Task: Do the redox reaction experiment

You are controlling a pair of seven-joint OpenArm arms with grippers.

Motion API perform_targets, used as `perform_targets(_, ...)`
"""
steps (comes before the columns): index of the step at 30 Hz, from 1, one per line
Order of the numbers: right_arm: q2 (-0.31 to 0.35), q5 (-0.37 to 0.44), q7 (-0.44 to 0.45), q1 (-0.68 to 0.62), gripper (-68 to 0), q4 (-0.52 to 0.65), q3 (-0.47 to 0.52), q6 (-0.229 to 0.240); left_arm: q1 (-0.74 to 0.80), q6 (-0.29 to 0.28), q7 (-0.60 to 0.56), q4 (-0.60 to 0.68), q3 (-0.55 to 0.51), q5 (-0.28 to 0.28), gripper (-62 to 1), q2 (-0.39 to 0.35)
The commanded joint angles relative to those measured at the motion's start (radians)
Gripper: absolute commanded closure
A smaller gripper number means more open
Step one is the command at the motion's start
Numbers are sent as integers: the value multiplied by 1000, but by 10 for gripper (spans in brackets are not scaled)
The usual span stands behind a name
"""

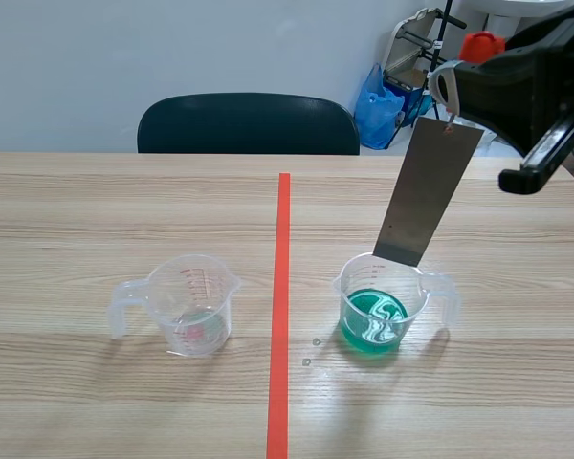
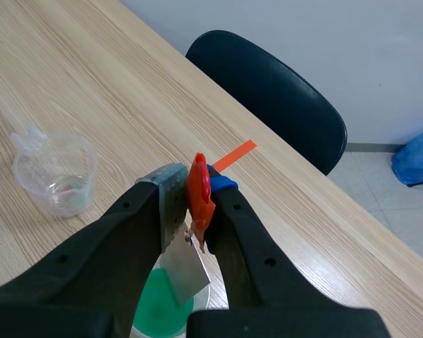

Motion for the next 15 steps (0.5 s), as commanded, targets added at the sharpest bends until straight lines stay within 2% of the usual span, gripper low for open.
perform_targets(1, 7, 11, 20, 11, -20, 14, 6, -3, 1, -2, -18, 11, -2, -6, -623, 2)
perform_targets(15, 7, 11, 31, 11, -20, 14, 6, -3, 1, -2, -18, 11, -2, -6, -623, 2)
